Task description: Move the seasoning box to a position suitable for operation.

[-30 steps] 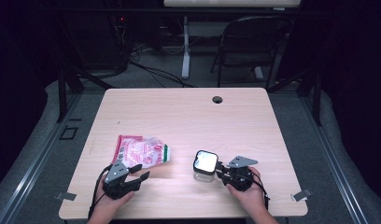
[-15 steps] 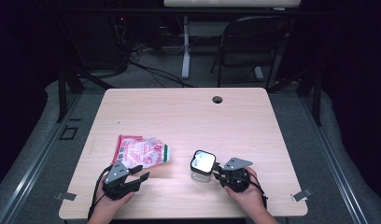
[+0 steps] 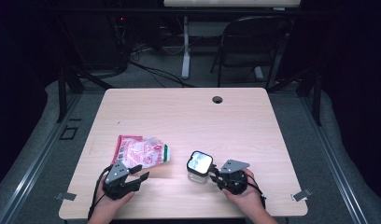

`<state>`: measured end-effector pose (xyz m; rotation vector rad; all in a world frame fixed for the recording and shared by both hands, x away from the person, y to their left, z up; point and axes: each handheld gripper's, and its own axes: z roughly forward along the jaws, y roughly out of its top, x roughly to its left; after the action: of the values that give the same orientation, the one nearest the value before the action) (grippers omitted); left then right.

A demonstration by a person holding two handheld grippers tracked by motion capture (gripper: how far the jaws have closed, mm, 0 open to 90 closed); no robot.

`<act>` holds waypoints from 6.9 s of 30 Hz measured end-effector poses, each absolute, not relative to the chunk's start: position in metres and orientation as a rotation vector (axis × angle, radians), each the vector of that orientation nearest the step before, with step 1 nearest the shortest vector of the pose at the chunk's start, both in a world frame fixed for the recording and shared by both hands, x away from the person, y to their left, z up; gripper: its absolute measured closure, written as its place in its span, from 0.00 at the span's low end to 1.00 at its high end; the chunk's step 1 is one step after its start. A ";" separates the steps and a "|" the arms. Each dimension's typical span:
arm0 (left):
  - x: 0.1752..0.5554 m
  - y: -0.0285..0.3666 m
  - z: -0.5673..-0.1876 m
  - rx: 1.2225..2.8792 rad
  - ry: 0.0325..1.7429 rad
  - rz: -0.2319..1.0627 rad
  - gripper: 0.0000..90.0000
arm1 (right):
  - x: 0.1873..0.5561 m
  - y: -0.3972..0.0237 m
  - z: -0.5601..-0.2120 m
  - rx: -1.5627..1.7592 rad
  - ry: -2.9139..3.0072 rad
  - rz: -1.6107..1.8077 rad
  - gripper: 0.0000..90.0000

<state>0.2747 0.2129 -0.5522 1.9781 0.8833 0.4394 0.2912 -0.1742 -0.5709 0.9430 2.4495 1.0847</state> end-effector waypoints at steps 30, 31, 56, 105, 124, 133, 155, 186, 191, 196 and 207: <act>0.275 0.213 -0.553 1.987 0.891 0.443 0.62 | 0.290 -0.167 -0.573 0.902 2.503 1.195 0.79; 0.275 0.213 -0.553 1.990 0.892 0.442 0.62 | 0.291 -0.168 -0.573 0.917 2.497 1.199 0.79; 0.281 0.209 -0.558 2.011 0.921 0.355 0.63 | 0.291 -0.187 -0.554 0.975 2.473 1.279 0.74; 0.328 0.117 -0.492 2.001 0.883 0.141 0.99 | 0.291 -0.170 -0.478 1.316 2.295 1.334 0.99; 0.317 0.119 -0.513 2.066 0.883 0.080 0.98 | 0.301 -0.166 -0.505 1.371 2.365 1.341 0.94; 0.313 0.112 -0.520 2.141 0.828 0.071 0.99 | 0.301 -0.167 -0.505 1.354 2.373 1.339 0.94; 0.313 0.113 -0.521 2.164 0.805 0.029 0.97 | 0.301 -0.168 -0.506 1.366 2.365 1.356 0.94; 0.311 0.110 -0.511 2.111 0.776 0.046 0.96 | 0.299 -0.170 -0.511 1.375 2.333 1.401 0.93; 0.311 0.110 -0.509 2.098 0.776 0.043 0.96 | 0.299 -0.170 -0.511 1.375 2.326 1.406 0.93; 0.312 0.109 -0.508 2.101 0.765 0.035 0.97 | 0.298 -0.170 -0.512 1.368 2.323 1.407 0.91; 0.313 0.106 -0.501 2.087 0.752 0.054 0.95 | 0.293 -0.170 -0.514 1.352 2.286 1.388 0.76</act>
<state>0.3127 0.1058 -0.5010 2.0875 0.7523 0.0542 0.2929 -0.1697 -0.5144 1.3521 2.2858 1.3876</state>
